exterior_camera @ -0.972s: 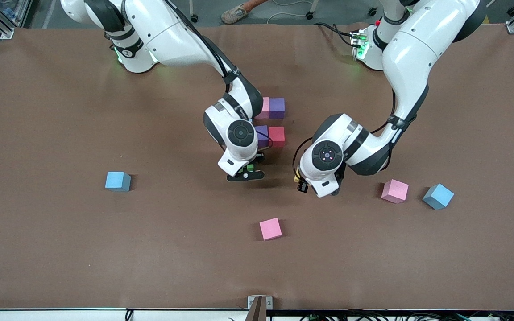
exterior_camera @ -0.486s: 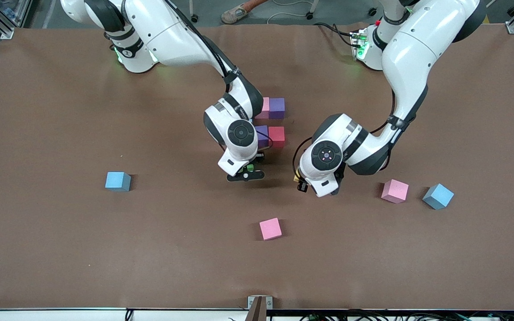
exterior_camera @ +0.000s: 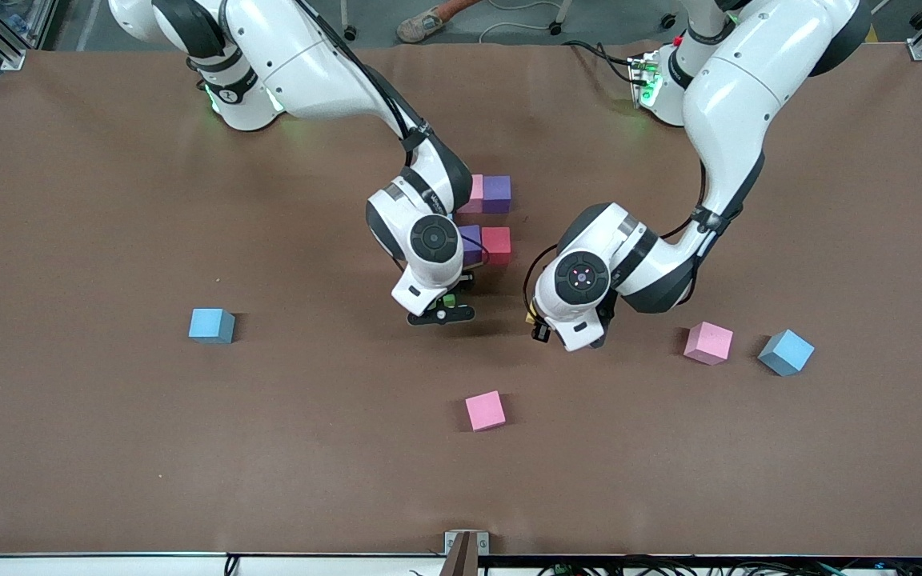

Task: Arrange 11 blocks into digit 3
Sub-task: 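Lower the green cube below the orange cube and open the right gripper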

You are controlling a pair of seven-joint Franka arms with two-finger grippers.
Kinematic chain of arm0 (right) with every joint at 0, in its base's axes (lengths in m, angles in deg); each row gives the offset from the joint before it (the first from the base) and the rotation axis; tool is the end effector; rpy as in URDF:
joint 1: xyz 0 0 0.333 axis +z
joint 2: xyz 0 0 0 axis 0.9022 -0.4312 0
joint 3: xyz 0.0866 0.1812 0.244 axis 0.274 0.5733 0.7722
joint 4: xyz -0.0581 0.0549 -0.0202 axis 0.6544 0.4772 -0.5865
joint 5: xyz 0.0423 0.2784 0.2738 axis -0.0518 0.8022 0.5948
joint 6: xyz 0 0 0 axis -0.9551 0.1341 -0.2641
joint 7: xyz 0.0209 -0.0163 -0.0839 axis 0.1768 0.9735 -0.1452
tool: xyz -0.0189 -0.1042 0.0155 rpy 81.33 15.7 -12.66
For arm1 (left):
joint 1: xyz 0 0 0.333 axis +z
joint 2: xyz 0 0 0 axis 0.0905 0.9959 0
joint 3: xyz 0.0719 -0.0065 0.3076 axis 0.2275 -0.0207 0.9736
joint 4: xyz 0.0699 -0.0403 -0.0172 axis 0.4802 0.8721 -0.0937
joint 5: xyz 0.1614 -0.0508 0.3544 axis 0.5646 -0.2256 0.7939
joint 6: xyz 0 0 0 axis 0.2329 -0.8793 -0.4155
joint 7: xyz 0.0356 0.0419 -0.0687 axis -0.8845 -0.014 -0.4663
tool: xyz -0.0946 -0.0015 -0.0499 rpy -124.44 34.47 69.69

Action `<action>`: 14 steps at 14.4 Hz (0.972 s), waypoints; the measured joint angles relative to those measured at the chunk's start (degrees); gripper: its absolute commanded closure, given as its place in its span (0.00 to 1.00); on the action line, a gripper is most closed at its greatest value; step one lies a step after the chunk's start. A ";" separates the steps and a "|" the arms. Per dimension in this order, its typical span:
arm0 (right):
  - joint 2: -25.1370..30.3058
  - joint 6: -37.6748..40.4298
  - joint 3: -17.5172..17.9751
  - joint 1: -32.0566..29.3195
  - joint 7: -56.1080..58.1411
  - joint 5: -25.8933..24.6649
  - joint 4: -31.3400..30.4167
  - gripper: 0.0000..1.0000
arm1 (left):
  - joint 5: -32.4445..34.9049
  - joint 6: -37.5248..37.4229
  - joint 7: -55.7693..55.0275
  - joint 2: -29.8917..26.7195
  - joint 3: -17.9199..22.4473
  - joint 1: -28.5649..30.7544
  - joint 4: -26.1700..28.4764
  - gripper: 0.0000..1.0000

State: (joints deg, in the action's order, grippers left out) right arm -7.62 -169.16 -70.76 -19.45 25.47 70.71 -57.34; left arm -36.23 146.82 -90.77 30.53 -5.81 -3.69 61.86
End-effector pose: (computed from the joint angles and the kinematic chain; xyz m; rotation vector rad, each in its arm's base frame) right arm 0.5238 0.4798 0.1903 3.0743 0.1778 -0.1712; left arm 0.5815 -0.3769 0.2432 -2.4625 -1.7755 0.2353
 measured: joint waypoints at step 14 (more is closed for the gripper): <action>-0.18 -1.11 0.00 0.07 -0.01 -1.37 0.59 0.00 | 0.00 0.00 0.07 -0.01 0.05 0.09 -0.06 0.78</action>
State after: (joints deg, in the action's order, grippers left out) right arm -7.80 -170.27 -70.75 -19.38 25.46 69.35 -56.75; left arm -36.23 146.82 -90.70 30.53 -5.76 -3.59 61.80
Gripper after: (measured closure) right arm 0.000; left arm 0.410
